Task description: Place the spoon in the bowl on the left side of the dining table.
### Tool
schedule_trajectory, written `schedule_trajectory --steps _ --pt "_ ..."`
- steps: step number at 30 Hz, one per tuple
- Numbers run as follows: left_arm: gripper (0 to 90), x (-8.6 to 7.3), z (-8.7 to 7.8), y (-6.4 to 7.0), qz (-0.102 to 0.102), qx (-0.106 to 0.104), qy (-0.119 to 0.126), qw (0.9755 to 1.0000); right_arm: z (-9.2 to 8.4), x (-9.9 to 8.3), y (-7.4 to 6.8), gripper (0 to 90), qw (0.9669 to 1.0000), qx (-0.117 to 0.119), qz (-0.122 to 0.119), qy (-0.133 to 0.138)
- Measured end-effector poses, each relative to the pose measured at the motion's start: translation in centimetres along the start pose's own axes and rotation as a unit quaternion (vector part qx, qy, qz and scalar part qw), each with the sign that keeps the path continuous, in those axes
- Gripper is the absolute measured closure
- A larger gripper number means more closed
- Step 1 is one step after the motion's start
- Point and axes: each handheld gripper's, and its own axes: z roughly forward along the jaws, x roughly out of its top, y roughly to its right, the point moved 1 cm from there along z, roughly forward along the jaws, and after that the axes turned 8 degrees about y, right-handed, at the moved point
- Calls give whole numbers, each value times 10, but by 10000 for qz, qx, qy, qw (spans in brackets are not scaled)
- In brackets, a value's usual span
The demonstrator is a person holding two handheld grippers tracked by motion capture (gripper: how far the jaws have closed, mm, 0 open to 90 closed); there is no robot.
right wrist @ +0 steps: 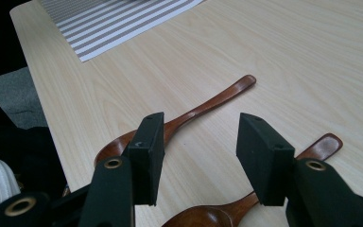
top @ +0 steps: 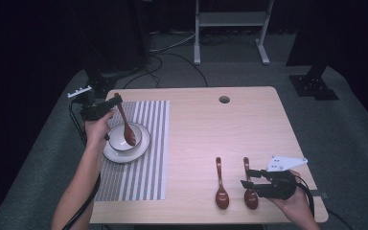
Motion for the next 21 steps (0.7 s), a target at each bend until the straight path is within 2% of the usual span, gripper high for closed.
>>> schedule_trajectory --steps 14,21 --pt "840 -7 -2 -23 -233 319 56 9992 -2 0 0 510 10000 -39 -5 22" --pt "840 -10 -3 -31 -276 395 44 9988 -3 1 -1 510 10000 -53 -14 17"
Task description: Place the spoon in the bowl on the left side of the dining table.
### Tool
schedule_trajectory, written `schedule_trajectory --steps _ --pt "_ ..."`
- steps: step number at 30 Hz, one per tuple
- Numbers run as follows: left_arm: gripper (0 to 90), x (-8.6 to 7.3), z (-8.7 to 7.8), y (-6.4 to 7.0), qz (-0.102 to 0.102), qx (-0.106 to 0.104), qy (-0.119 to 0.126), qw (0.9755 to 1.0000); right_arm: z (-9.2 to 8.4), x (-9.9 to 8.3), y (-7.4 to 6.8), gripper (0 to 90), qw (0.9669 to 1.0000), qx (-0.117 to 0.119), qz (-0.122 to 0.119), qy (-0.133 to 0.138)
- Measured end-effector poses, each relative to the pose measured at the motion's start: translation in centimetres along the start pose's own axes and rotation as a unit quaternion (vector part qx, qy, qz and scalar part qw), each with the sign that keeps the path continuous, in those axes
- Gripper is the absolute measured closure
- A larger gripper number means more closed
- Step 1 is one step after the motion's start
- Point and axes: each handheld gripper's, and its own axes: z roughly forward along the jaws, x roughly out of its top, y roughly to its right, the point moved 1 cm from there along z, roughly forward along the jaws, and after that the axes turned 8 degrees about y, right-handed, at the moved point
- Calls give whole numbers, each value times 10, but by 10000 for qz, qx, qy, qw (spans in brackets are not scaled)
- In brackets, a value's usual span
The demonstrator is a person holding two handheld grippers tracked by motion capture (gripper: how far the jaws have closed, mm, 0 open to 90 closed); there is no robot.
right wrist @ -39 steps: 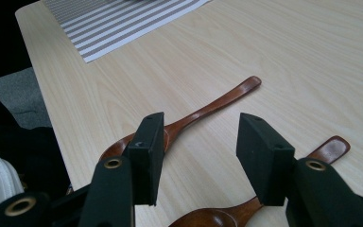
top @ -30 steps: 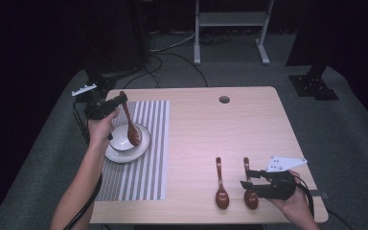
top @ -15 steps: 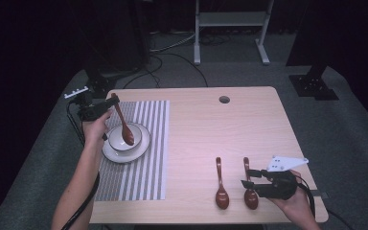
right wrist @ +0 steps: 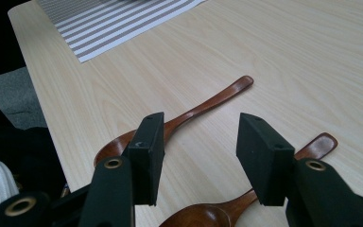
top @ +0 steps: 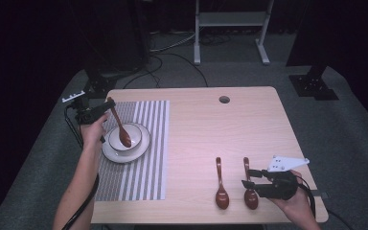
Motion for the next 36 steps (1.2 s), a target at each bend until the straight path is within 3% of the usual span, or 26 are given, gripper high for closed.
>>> schedule_trajectory --steps 24,36 --pt "839 -18 0 -26 -221 232 -16 9995 1 3 2 510 10000 -41 -21 -66" --pt "838 -27 1 -32 -283 291 -29 9992 -1 -2 6 510 9999 -114 48 -52"
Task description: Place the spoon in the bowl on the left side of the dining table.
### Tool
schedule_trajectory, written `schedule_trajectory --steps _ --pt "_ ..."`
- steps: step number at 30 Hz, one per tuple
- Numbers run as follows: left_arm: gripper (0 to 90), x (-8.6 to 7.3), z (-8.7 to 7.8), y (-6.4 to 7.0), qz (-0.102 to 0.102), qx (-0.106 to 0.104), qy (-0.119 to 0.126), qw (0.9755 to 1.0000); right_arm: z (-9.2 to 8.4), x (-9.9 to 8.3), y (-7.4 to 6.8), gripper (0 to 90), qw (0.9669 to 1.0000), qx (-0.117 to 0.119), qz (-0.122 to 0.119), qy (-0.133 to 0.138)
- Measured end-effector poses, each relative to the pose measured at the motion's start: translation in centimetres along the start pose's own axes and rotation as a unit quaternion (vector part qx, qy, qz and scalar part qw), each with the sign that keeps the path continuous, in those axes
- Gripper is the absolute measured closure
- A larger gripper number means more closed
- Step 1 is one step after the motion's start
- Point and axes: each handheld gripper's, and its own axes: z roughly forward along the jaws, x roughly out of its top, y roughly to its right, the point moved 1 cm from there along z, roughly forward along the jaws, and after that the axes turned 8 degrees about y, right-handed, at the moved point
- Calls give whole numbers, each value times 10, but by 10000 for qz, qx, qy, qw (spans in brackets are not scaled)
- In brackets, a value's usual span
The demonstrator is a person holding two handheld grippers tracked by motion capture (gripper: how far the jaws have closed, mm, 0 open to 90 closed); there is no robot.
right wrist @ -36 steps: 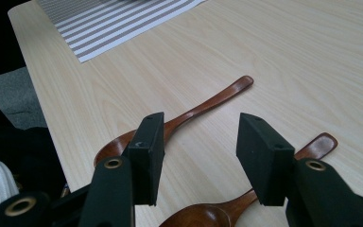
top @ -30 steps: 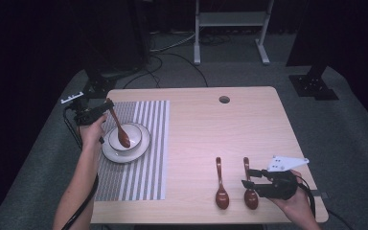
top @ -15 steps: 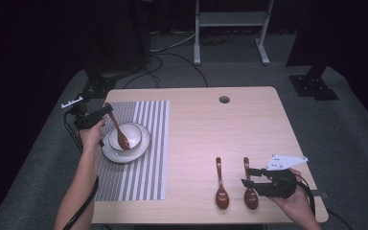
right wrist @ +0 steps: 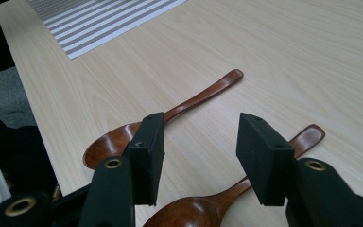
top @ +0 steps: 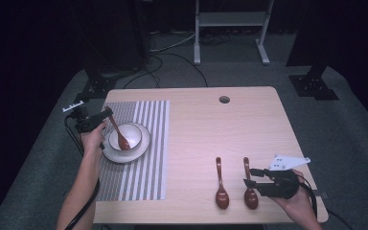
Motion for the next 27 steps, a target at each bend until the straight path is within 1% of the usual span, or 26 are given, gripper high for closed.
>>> schedule_trajectory --steps 5,9,11,12,18,21,25,26,27 --pt "834 -2 0 -4 -11 69 -14 10000 -1 -1 1 510 10000 -15 -1 -7" --pt "826 -4 0 -9 -98 90 -37 9999 -1 -2 1 510 10000 -32 21 2" --pt "820 -5 0 -11 -109 130 -47 9998 -1 -2 2 510 10000 -22 47 17" --pt "816 -6 1 -12 -151 135 -43 9998 -1 -2 3 510 10000 -20 45 31" --pt "790 -9 1 -18 -127 169 -111 9997 2 -1 1 510 10000 -3 38 18" --pt "786 -10 0 -20 -154 176 -117 9997 2 0 1 509 10000 -17 25 9" --pt "757 -10 0 -22 -125 215 -124 9996 1 1 1 509 10000 -29 17 27" --pt "744 -10 0 -22 -67 213 -146 9996 1 1 1 509 10000 -28 14 29" --pt "728 -11 0 -21 35 242 -164 9996 1 1 1 509 10000 -33 10 24"
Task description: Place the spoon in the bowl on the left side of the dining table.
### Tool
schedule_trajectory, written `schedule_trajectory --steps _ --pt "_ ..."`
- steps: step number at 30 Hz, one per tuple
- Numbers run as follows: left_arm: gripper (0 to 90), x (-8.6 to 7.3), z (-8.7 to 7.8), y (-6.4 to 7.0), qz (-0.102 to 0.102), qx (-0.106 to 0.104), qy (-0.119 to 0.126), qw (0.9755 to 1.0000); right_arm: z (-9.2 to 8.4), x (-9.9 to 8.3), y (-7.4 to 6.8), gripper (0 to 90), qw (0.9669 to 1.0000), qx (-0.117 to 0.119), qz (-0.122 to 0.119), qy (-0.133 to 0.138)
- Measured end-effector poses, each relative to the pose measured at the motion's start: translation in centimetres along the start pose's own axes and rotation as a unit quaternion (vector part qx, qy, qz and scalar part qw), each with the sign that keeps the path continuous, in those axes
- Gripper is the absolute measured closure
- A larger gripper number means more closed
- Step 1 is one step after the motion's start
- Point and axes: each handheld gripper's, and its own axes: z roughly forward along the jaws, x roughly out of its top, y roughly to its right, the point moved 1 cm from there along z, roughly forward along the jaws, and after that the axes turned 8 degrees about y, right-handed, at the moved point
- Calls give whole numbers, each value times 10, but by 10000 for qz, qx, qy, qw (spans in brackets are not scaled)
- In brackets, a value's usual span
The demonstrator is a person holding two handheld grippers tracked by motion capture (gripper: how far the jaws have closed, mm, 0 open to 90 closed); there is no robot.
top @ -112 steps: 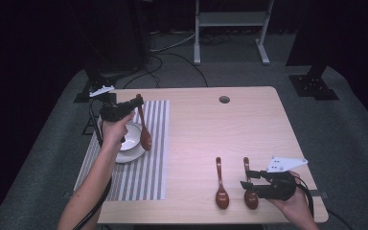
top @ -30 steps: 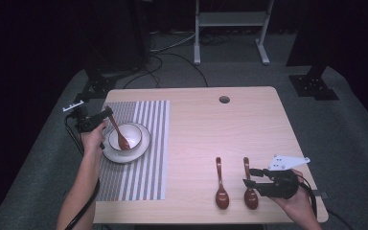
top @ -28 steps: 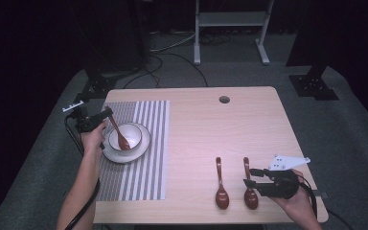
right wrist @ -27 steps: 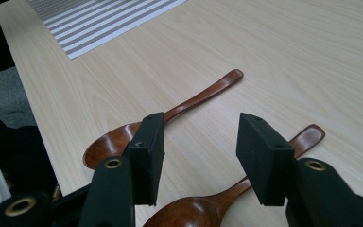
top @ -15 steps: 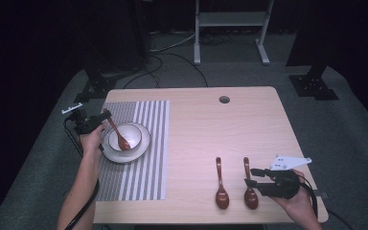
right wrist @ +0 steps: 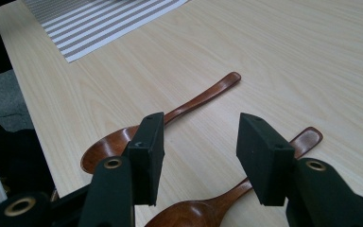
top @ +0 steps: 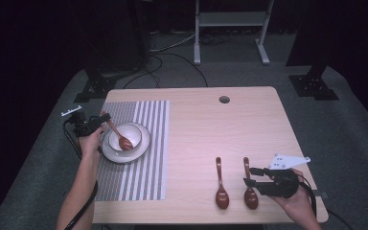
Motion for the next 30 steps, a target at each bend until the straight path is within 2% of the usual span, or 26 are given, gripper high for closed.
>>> schedule_trajectory --steps 1,5,7,12,14,19,30 --pt "714 0 0 1 98 13 -28 9999 0 0 0 509 10000 0 2 -2" --pt "635 0 0 2 194 36 -85 9998 1 -1 1 509 10000 3 16 4" --pt "590 0 0 2 96 -8 -86 9999 1 -1 1 509 10000 5 17 -1" --pt "513 1 -3 1 68 -98 -137 9998 1 -2 1 509 10000 -1 31 6" --pt "479 1 -5 1 162 -79 -151 9997 0 -2 1 508 10000 -7 25 18" --pt "403 2 -12 -1 185 -35 -146 9997 -2 -3 2 504 10000 -40 66 30" --pt "324 3 -26 5 471 -227 -238 9983 -3 -1 5 455 9997 -124 109 155"
